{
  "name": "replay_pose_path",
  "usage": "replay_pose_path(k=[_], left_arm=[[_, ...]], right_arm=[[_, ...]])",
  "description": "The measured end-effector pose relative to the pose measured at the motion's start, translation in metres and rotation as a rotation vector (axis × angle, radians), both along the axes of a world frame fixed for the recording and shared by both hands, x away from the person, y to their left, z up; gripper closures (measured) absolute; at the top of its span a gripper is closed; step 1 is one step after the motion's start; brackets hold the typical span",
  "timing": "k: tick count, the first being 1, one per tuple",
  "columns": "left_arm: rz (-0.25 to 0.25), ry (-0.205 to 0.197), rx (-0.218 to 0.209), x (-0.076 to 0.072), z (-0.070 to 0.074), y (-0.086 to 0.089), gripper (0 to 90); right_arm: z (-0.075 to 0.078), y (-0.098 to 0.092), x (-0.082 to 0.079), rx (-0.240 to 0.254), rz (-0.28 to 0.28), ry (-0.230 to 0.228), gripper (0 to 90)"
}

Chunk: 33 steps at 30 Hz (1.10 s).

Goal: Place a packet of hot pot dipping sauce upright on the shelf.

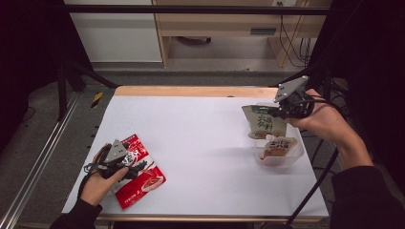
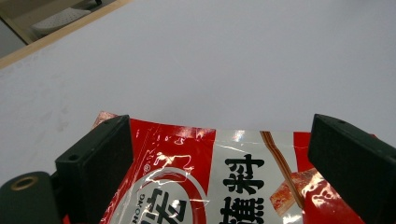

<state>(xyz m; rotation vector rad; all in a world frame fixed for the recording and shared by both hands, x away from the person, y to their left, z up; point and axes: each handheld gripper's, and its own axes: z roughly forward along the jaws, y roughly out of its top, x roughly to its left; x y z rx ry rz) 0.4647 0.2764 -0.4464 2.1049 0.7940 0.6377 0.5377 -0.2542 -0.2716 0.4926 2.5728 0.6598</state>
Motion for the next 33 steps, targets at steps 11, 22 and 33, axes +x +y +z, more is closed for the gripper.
replay_pose_path(k=[11,22,33], left_arm=[[0.005,0.006,-0.003,0.001,-0.001,0.000,6.8],[0.001,0.013,-0.011,0.001,-0.002,-0.001,6.8],[-0.002,0.016,-0.008,0.001,-0.002,-0.001,6.8]], right_arm=[[-0.002,-0.016,-0.003,0.014,0.007,0.021,90.0],[-0.005,-0.022,-0.004,0.009,-0.003,0.030,90.0],[-0.015,-0.024,-0.002,0.005,-0.010,0.060,90.0]])
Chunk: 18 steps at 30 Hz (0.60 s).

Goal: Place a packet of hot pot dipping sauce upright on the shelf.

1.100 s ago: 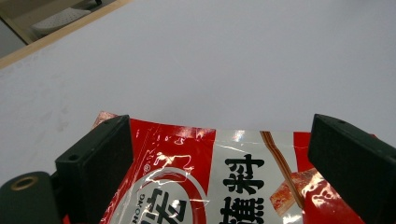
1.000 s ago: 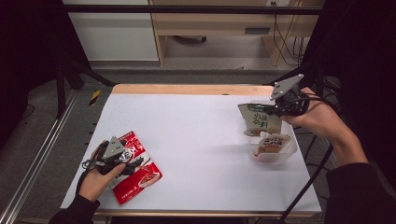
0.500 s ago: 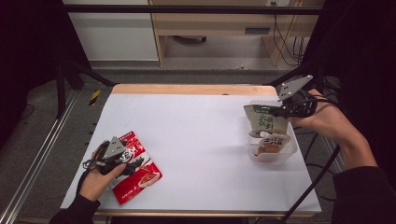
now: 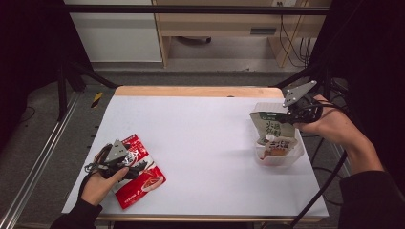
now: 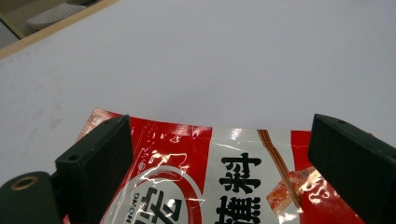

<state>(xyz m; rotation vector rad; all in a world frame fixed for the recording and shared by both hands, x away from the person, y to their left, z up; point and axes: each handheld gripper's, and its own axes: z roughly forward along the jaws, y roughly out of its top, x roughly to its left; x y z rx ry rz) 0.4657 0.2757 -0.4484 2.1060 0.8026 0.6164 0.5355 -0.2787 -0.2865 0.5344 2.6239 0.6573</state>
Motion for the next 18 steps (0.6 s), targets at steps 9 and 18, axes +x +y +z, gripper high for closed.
replay_pose_path(k=[9,18], left_arm=[[-0.001,0.001,0.004,0.000,0.000,-0.001,6.8],[-0.003,0.003,0.006,0.000,-0.001,-0.001,6.8]], right_arm=[[-0.006,-0.002,0.001,0.008,-0.008,0.007,90.0],[-0.016,-0.002,0.003,0.017,-0.015,0.009,90.0]])
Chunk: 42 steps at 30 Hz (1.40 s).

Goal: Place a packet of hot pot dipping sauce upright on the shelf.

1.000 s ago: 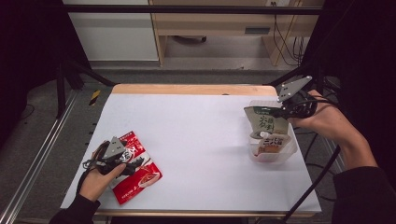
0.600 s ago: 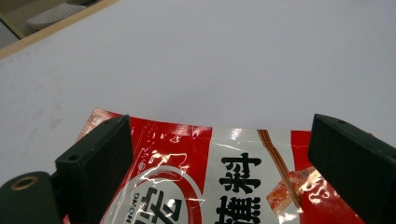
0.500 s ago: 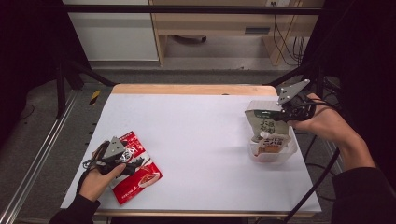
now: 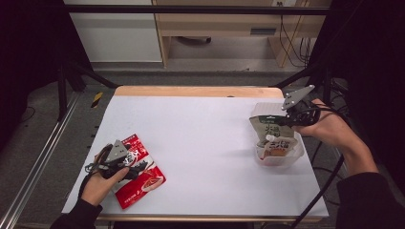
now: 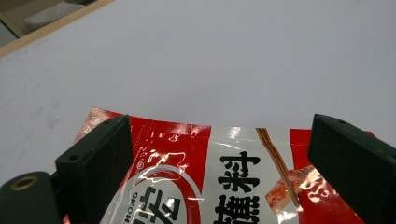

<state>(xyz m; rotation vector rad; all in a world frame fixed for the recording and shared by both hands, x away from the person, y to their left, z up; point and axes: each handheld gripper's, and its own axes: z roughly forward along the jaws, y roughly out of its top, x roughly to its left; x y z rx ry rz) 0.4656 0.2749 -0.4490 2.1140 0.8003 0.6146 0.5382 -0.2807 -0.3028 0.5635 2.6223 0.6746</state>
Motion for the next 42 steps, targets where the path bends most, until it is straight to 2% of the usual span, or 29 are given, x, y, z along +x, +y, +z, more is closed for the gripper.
replay_pose_path(k=[7,10,34,38,40,42], left_arm=[[-0.001,0.003,0.004,0.000,-0.001,-0.001,6.8],[-0.001,0.003,0.004,0.000,-0.001,0.000,6.8],[-0.005,0.006,0.010,-0.001,-0.001,-0.002,6.8],[-0.007,0.006,0.012,0.000,-0.001,-0.002,6.8],[-0.007,0.008,0.013,0.000,-0.001,-0.002,6.8],[-0.008,0.008,0.013,0.000,-0.001,-0.002,6.8]], right_arm=[[-0.011,-0.001,0.001,0.006,-0.005,0.014,90.0],[-0.014,-0.004,0.002,0.029,-0.010,0.015,90.0],[-0.024,-0.027,-0.003,0.028,-0.088,0.059,85.5],[-0.025,-0.030,-0.003,0.031,-0.102,0.068,81.0],[-0.025,-0.031,-0.005,0.048,-0.114,0.073,75.6],[-0.023,-0.031,-0.006,0.063,-0.120,0.056,67.3]])
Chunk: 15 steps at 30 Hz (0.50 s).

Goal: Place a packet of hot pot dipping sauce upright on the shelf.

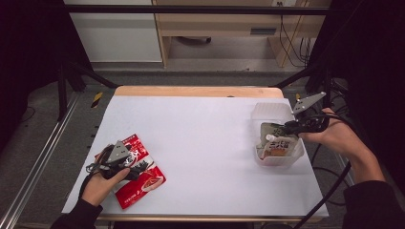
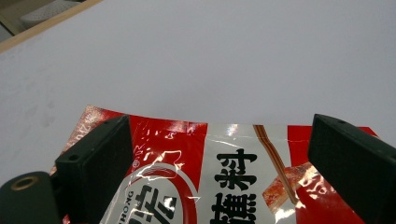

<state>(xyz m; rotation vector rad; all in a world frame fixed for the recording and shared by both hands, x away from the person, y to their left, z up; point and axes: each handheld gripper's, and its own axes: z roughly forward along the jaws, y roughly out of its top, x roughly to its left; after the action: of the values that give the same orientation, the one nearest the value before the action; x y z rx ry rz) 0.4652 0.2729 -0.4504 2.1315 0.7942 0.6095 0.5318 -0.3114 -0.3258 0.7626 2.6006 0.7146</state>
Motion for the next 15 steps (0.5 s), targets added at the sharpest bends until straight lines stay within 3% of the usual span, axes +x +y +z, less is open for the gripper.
replay_pose_path(k=[4,10,15], left_arm=[[0.001,0.000,0.001,0.000,0.000,0.000,6.8],[0.003,-0.003,0.002,0.000,0.000,0.000,6.8],[0.005,-0.005,0.003,0.000,0.000,0.001,6.8]], right_arm=[[0.008,0.002,-0.003,0.041,-0.023,-0.055,48.3],[0.019,0.009,-0.009,0.067,-0.029,-0.121,30.3],[0.027,0.017,-0.013,0.081,-0.039,-0.147,19.2]])
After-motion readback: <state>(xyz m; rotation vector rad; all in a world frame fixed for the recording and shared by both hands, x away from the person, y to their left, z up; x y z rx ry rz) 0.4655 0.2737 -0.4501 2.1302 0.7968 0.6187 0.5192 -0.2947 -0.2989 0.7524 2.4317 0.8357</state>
